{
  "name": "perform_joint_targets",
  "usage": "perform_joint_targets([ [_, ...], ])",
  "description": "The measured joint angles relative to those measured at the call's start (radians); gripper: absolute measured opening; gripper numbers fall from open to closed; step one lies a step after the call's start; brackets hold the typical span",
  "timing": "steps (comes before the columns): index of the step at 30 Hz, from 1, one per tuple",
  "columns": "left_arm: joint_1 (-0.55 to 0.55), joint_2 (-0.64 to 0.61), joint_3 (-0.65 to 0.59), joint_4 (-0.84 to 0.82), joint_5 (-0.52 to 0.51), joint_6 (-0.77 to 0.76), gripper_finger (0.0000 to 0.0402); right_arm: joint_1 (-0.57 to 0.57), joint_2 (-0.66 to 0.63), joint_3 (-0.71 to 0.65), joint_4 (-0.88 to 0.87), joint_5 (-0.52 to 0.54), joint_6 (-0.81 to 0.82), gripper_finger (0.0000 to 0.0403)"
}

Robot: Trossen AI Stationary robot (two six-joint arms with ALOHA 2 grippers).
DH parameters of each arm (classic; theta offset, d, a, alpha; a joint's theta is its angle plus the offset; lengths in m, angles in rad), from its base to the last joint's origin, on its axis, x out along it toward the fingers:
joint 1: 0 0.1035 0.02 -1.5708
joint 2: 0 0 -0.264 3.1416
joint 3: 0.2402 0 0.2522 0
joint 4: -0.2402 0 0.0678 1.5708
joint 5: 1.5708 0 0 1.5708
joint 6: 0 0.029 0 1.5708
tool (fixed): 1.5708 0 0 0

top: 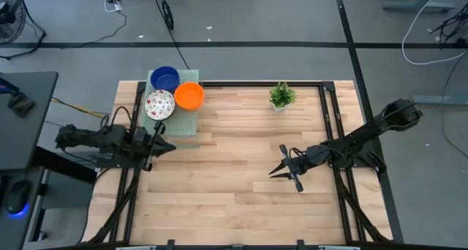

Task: Pick & Place Mini bowls
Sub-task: Return to Home Position

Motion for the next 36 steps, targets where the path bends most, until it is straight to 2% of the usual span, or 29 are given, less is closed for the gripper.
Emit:
perform_joint_targets([
  [8, 0.003, 0.000, 0.000, -0.060, 0.001, -0.021, 0.0003, 0.000, 0.000, 0.000, -0.001, 0.000, 0.001, 0.0055],
  [13, 0.003, 0.000, -0.064, -0.040, 0.005, -0.035, 0.0003, 0.000, 0.000, 0.000, -0.001, 0.000, 0.004, 0.0055],
  [17, 0.003, 0.000, -0.064, -0.047, 0.004, -0.050, 0.0003, 0.000, 0.000, 0.000, -0.002, 0.000, 0.004, 0.0055],
  [25, 0.003, 0.000, -0.064, -0.053, 0.028, 0.056, 0.0003, 0.000, 0.000, 0.000, -0.002, 0.000, 0.004, 0.0055],
  [36, 0.003, 0.002, -0.064, -0.083, 0.027, 0.054, 0.0025, 0.000, 0.000, 0.000, 0.005, 0.006, 0.058, 0.0055],
])
